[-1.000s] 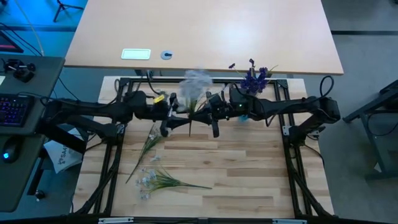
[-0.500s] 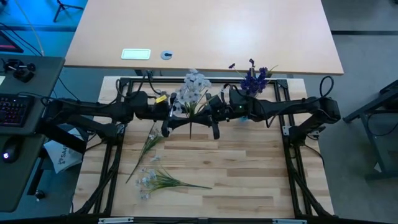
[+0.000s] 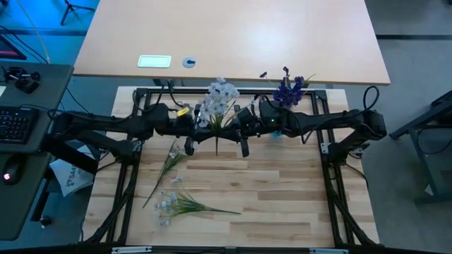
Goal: Sort flowers into vase by color
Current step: Put the bottom right white flowers into the transparent flower vase
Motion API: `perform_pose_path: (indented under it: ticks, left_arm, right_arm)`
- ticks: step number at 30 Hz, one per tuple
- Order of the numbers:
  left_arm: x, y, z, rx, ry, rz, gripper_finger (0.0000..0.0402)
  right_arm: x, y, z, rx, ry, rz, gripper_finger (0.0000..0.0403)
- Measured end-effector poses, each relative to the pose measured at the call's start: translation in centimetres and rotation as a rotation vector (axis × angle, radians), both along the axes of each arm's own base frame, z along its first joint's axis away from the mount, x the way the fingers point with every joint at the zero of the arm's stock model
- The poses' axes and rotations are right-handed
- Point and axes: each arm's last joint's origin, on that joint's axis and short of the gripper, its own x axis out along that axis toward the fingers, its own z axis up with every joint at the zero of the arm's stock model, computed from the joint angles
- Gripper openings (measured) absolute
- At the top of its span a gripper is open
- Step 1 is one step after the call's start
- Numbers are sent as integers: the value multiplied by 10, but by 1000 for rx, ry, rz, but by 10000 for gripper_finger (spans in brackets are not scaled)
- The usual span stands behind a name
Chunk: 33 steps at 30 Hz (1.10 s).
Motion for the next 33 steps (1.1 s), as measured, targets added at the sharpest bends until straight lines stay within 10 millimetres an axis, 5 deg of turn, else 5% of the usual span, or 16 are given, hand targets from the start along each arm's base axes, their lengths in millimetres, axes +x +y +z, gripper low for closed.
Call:
perform_pose_path:
  ticks: [11,17,25,33]
  left_arm:
    - [9,0,-2,4,-40,0,74]
    - [6,4,1,24,-40,11,12]
    - [-8,20,6,0,2,51,5]
    - [-93,40,35,184,94,457,2]
  right_arm:
    - [0,0,0,0,5,0,0]
    - [0,1,0,5,7,-1,12]
    - [-4,2,4,71,11,-42,166]
    - [-33,-1,29,-32,3,-125,294]
